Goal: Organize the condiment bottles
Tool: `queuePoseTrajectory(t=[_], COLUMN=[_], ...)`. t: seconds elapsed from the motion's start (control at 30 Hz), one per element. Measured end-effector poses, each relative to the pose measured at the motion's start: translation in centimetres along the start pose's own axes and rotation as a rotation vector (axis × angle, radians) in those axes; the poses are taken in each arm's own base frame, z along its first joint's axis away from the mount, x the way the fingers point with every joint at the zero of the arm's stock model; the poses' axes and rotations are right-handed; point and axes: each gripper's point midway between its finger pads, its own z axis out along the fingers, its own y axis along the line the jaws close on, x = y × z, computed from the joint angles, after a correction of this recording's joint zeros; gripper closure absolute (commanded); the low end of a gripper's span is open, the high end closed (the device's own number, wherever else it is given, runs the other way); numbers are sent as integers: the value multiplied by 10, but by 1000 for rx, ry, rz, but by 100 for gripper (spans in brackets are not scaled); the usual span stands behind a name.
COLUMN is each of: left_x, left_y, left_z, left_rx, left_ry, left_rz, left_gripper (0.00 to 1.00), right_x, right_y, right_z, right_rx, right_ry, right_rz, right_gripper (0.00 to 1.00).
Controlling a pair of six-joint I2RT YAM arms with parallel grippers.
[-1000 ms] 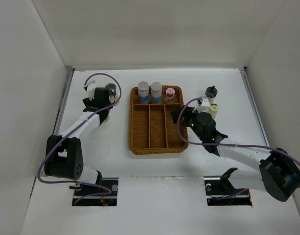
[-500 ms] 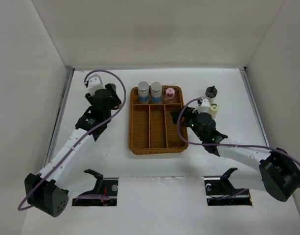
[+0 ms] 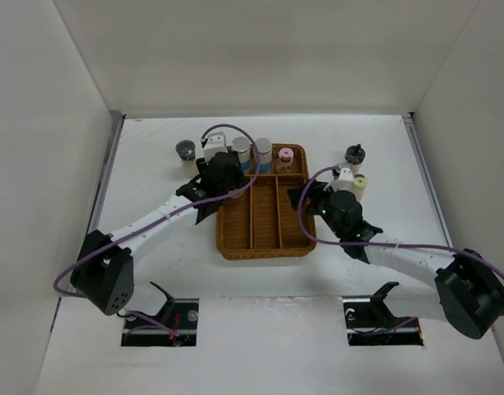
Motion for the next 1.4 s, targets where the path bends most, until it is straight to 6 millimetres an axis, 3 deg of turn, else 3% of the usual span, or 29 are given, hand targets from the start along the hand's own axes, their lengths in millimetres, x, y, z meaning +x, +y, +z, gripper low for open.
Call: queuePoseTrajectory(t=[0.27,0.4,0.57,0.67,0.8,0.97,1.07,1.17,1.3,1.4], left_x=[30,44,43,40,26,-24,-60,-83,-86,-80], left_y=[-10,-10,-11,-13,-16,-14,8,46,100,122], left_z=[23,31,33,33,24,-3,-12,-4,21,44], left_rx=[2,-6,-4,5,22,62,36,-48,-189,-250], left_ry=[56,86,77,66,37,-70,-151,-199,-185,-136], left_rz=[29,49,50,44,31,-42,-107,-157,-183,-176], left_gripper=[62,47,31,24,24,30,30,29,25,24], right_x=[0,0,-1,0,-1,-1,-1,-1,-1,0], right_y=[0,-1,-1,-1,-1,-1,-1,-1,-1,-1], right_z=[0,0,0,0,0,0,0,0,0,0], right_rx=[3,3,4,5,5,5,5,5,4,5], right_ry=[-1,-2,-3,-3,-3,-3,-3,-3,-4,-3], right_rz=[0,0,0,0,0,0,0,0,0,0], right_gripper=[22,21,20,20,20,20,19,19,18,18])
